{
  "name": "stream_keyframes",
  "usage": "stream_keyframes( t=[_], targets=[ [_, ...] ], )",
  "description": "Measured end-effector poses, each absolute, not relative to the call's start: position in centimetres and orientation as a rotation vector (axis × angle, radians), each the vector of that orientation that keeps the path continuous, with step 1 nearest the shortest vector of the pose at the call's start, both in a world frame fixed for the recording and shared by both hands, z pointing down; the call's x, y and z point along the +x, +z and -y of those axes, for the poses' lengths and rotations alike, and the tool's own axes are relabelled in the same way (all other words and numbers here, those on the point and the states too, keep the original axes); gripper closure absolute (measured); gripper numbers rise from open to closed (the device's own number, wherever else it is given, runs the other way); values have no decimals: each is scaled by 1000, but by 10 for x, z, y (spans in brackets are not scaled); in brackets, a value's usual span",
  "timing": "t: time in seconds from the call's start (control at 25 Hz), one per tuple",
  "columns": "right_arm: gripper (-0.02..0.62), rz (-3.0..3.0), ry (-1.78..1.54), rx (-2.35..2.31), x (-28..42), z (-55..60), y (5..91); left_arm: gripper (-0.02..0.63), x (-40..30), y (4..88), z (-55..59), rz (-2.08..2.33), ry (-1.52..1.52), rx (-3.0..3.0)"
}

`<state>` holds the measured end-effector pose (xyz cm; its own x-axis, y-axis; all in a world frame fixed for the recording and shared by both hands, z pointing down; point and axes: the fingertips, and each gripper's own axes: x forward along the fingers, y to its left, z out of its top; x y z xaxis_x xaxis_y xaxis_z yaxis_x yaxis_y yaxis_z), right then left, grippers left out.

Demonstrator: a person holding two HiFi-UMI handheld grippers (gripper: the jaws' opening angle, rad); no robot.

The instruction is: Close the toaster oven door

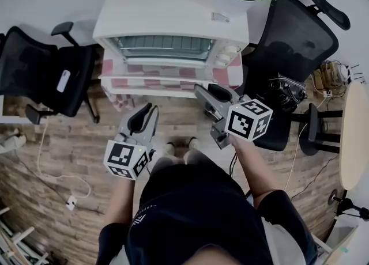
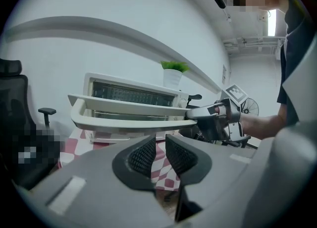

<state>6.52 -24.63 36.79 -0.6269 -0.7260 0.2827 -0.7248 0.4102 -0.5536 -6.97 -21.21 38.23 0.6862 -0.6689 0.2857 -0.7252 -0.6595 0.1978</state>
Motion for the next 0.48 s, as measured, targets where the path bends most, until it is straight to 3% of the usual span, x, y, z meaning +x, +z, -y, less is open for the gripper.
stream_keyframes(
  t=[0.48],
  targets=[
    [440, -2546, -1154, -1270, 73, 275, 348, 526, -52, 361, 242, 1144, 212, 2619]
  ],
)
